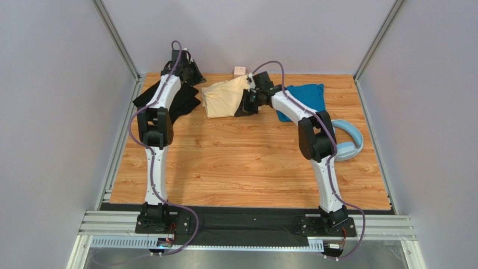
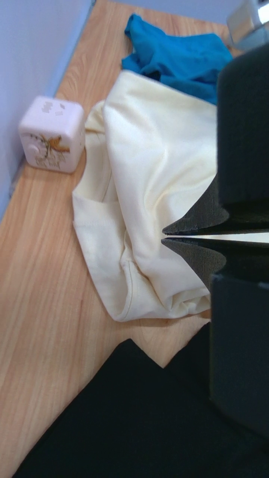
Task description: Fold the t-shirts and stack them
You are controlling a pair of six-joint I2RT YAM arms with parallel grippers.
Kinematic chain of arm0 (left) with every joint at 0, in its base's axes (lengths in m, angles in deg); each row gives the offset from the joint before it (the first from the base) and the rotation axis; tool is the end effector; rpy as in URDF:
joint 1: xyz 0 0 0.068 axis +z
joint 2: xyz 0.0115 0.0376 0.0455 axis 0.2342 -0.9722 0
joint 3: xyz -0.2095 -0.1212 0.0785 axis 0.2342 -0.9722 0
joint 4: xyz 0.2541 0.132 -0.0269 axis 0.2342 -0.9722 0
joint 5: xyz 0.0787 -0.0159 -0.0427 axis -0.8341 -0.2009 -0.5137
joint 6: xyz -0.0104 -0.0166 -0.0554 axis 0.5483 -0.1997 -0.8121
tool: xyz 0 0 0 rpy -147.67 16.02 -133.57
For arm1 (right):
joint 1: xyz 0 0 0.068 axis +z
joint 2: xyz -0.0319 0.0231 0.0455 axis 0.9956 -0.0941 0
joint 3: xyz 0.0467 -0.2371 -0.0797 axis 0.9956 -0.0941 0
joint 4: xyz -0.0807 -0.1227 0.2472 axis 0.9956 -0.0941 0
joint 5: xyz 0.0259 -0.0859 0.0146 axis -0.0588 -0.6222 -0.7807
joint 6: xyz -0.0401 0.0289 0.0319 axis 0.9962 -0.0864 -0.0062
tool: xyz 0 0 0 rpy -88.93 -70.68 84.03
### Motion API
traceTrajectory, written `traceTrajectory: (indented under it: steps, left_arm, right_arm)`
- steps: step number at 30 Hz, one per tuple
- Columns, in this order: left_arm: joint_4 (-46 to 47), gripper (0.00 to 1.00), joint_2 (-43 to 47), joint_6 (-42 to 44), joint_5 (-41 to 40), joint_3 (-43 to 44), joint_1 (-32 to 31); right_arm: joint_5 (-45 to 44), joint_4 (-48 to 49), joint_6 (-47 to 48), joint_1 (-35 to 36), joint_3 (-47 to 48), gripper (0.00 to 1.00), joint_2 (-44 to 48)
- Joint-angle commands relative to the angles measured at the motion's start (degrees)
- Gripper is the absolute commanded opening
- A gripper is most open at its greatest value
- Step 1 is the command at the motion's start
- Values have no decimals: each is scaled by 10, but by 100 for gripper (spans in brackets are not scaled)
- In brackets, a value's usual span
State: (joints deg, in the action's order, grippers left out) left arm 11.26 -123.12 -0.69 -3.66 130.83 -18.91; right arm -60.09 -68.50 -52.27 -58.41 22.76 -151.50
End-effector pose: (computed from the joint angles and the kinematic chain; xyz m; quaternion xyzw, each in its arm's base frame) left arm 0.5761 -0.0652 0.2014 -0.1696 0.8845 -0.2538 0.3529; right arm 0.4590 0.2491 0.1485 -0.0199 0.9277 0.3505 0.1272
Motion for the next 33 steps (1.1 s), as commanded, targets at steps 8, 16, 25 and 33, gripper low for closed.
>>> traceTrajectory:
  steps: [8, 16, 25, 33]
  left_arm:
    - [36, 2, 42, -8, 146, -69, -17]
    - [33, 0, 1, -44, 157, -81, -49]
    - [-10, 0, 0, -93, 113, -105, -12]
    - [-49, 0, 11, -42, 109, -106, -5]
  right_arm:
    - [-63, 51, -90, -56, 311, 0, -175]
    - [-73, 87, -180, -70, 293, 0, -252]
    - [-139, 62, -203, -86, 212, 0, -206]
    - [-133, 25, -155, -91, 155, 0, -159]
